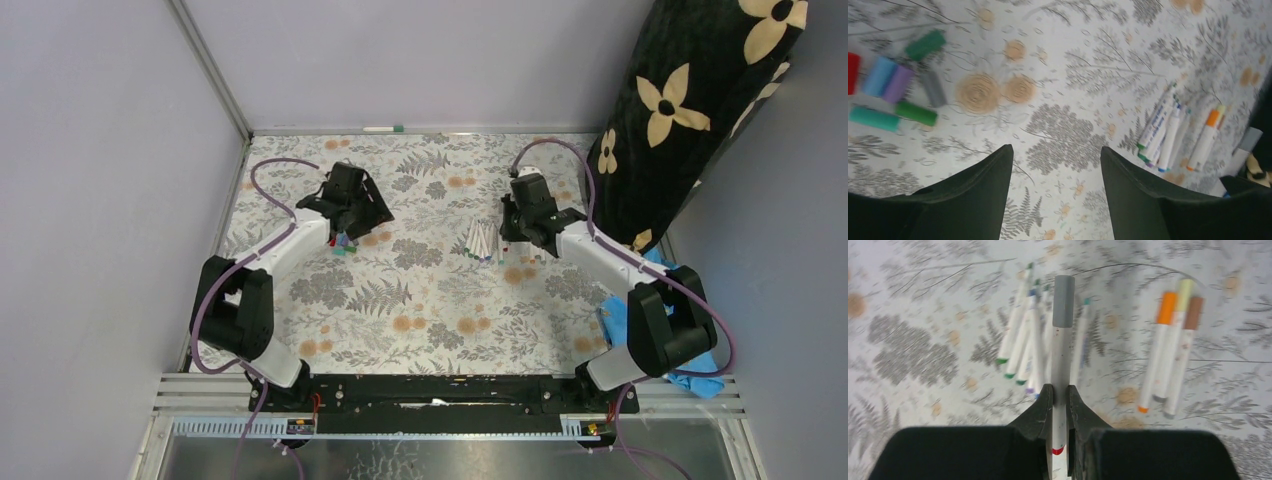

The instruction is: Open the pen caps

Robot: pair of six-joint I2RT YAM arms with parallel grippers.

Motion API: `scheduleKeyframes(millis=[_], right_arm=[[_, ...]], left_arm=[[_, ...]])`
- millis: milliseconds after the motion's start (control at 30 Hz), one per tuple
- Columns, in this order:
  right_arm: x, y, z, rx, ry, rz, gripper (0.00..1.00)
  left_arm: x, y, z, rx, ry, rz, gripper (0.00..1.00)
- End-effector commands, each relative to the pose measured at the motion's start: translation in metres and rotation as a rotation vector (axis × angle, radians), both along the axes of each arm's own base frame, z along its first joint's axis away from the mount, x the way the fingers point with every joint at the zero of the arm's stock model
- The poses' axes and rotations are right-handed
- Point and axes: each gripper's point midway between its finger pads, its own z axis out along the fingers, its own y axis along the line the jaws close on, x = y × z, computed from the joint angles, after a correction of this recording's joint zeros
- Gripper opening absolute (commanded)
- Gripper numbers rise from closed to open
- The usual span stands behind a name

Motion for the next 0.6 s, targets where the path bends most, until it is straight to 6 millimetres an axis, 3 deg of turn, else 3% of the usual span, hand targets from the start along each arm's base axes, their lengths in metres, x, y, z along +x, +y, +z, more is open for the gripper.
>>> scheduleKeyframes(millis=[0,267,567], right_arm=[[-0.019,0.048,0.027,0.090,-0.010,0.169,0.00],[-0.047,0.113,0.041,0.194,0.000,0.339,0.00],[-0.062,0.161,0.038,0.227,0.024,0.437,0.00]], left_arm=[[-0.003,-0.038,0.021,-0.110,-0.062,-0.097,0.72],[-0.011,-0.076,0.032,-0.233,-0.052,-0.153,0.72],[-0.017,-0.102,0.038,-0.361,-0.029,-0.188,0.73]])
